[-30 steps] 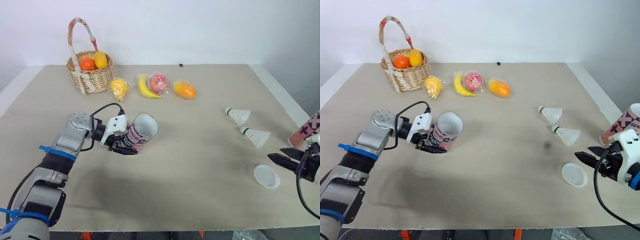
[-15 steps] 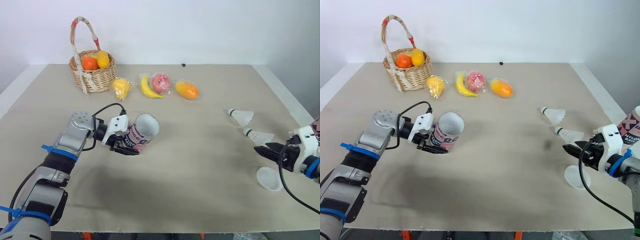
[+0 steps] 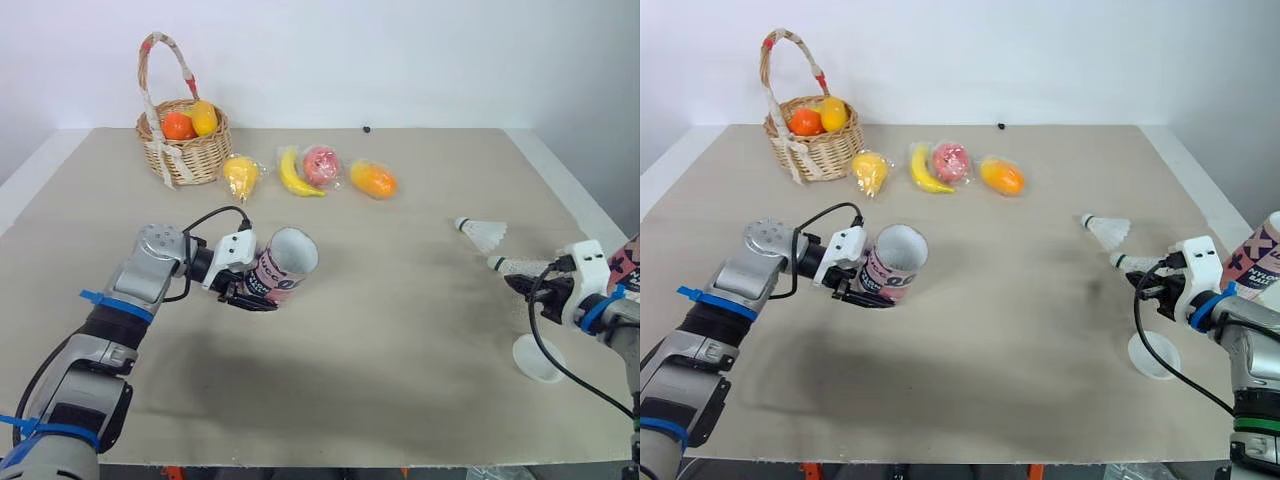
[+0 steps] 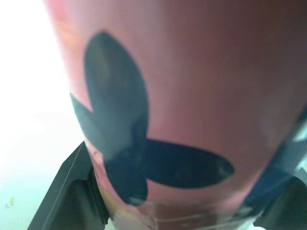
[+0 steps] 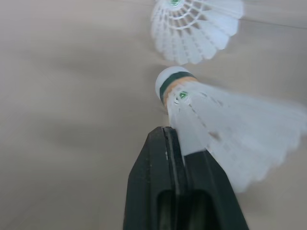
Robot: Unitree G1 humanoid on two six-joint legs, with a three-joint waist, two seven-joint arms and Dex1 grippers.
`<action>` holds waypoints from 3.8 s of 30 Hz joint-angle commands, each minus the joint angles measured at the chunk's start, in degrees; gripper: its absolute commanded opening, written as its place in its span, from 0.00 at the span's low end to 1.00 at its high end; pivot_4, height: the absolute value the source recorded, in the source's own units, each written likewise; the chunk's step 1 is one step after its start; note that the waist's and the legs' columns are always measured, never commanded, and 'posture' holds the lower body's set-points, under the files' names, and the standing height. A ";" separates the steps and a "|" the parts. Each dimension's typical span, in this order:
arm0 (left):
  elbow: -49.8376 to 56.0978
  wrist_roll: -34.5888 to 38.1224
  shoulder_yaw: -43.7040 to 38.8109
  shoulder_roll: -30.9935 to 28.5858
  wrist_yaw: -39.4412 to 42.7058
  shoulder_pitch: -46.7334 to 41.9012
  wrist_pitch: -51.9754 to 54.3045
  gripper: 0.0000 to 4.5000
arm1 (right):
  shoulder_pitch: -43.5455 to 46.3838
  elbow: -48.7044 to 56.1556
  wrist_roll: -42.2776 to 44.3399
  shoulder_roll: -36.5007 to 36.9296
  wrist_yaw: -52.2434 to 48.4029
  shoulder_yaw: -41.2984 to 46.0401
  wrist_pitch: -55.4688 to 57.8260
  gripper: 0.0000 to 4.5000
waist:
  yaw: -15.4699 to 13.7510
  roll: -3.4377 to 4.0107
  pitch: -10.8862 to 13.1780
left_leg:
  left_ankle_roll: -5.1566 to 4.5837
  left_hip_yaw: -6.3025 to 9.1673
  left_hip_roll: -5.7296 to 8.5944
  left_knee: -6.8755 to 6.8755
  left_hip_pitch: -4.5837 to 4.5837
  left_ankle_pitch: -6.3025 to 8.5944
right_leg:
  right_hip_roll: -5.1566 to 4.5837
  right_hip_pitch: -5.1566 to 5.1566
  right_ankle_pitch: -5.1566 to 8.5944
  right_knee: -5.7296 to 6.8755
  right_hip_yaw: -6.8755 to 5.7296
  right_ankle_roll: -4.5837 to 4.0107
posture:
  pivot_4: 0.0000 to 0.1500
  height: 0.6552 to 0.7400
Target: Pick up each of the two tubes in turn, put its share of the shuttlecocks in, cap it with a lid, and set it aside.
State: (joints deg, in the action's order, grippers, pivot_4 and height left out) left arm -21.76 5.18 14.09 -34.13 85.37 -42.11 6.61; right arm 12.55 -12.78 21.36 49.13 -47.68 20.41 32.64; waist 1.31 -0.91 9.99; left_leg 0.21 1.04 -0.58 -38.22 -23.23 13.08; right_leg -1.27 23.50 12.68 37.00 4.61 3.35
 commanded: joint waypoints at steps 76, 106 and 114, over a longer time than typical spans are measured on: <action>1.36 0.06 1.23 -3.08 -1.18 2.87 2.45 0.66 | 22.72 -18.09 -10.30 -8.96 8.90 -9.50 -11.51 0.83 | 1.20 0.08 -0.07 | -0.04 -0.01 -0.06 0.43 0.14 -0.01 | 0.08 0.15 0.09 0.16 -0.03 -0.13 | 1.00 0.88; 1.30 0.06 1.39 -2.51 -1.25 1.82 2.85 0.66 | 24.59 32.56 0.84 -4.79 -16.27 -24.57 -8.84 0.02 | 1.24 0.13 -0.04 | -0.03 0.14 -0.09 0.53 0.14 -0.01 | 0.12 0.16 0.15 0.20 -0.13 -0.16 | 1.00 0.88; 0.36 0.05 2.00 -1.75 -1.06 0.64 2.84 0.66 | 37.93 30.31 -6.35 -8.55 -20.42 -36.83 -12.23 0.02 | 0.92 0.04 -0.03 | -0.02 0.21 -0.09 0.32 0.08 -0.02 | 0.03 0.13 0.25 0.20 -0.31 -0.43 | 1.00 0.88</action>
State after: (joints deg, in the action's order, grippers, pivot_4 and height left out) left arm -20.71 6.76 14.35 -36.08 84.40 -41.70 9.06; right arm 48.55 18.10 16.35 40.95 -67.36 -15.73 21.66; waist 2.23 -0.87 9.96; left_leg 0.19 1.24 -0.67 -37.89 -23.17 13.06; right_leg -1.24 23.65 12.91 37.19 4.30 2.95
